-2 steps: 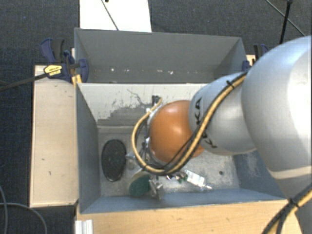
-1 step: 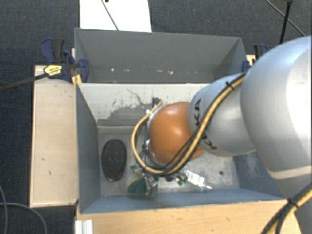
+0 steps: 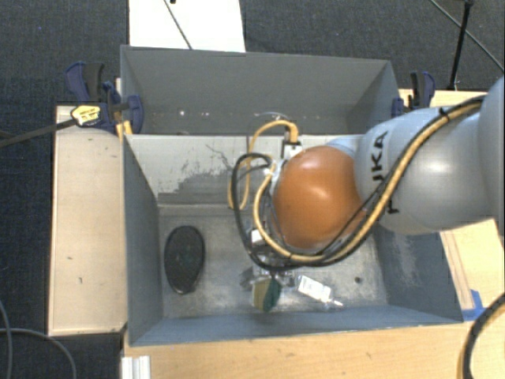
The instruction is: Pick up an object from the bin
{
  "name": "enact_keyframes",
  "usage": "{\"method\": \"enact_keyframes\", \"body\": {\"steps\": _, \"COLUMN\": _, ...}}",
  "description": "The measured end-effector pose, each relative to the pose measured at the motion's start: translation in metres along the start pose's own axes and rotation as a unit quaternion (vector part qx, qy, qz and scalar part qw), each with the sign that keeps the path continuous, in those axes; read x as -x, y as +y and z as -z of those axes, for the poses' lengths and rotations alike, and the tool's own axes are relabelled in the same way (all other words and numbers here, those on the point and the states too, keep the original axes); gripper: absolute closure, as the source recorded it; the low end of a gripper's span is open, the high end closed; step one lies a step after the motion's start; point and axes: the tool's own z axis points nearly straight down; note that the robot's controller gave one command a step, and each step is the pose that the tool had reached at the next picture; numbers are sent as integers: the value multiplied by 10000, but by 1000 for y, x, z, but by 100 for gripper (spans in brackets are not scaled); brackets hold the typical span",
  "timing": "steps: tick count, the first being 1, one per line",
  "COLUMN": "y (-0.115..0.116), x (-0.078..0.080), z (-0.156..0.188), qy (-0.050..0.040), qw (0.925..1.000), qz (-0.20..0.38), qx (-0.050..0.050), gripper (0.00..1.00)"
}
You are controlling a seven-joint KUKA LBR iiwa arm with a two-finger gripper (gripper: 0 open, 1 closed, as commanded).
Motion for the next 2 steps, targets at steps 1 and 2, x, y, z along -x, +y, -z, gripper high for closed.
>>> {"method": "enact_keyframes", "body": {"steps": 1, "y": 19, "x": -20, "z": 117, "qy": 2, "qw": 10000, "qz": -19, "qx": -23, "gripper": 100}}
{"method": "enact_keyframes", "body": {"steps": 2, "y": 4, "x": -34, "z": 252, "qy": -2, "qw": 10000, "qz": 21, "qx": -41, "gripper": 100}}
